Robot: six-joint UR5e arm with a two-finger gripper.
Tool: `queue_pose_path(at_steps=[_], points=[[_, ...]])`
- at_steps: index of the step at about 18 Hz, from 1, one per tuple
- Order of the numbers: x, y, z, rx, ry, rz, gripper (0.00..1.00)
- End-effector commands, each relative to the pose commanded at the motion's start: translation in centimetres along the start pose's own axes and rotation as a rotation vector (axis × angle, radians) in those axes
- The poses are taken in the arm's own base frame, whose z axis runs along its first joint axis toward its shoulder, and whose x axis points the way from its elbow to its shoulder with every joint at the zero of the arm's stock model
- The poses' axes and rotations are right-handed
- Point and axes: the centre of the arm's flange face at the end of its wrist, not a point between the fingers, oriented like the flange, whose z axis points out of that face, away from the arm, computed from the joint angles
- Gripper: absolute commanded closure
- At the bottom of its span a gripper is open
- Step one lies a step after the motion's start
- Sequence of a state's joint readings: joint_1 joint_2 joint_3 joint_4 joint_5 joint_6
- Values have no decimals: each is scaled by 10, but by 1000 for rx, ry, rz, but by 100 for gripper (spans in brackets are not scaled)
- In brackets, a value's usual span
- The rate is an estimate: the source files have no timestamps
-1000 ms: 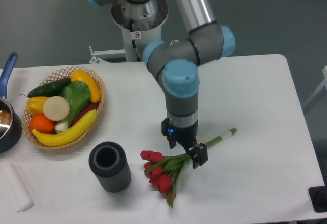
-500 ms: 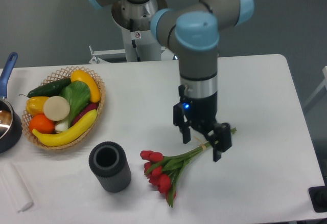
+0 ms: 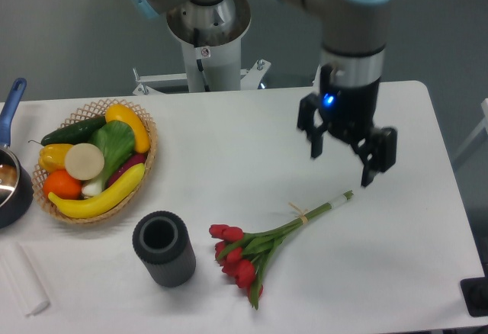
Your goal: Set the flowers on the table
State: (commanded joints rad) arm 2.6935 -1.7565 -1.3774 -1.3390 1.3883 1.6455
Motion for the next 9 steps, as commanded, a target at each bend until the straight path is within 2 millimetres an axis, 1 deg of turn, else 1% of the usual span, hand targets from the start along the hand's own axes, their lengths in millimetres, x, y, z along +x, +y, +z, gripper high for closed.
queue_pose_path(at_steps=[3,4,6,9], points=[[6,26,0,48,2,61,0],[7,29,-1,58,-1,80,0],[10,34,-3,63,-3,82,0],[9,35,-4,70,-6,81,0]])
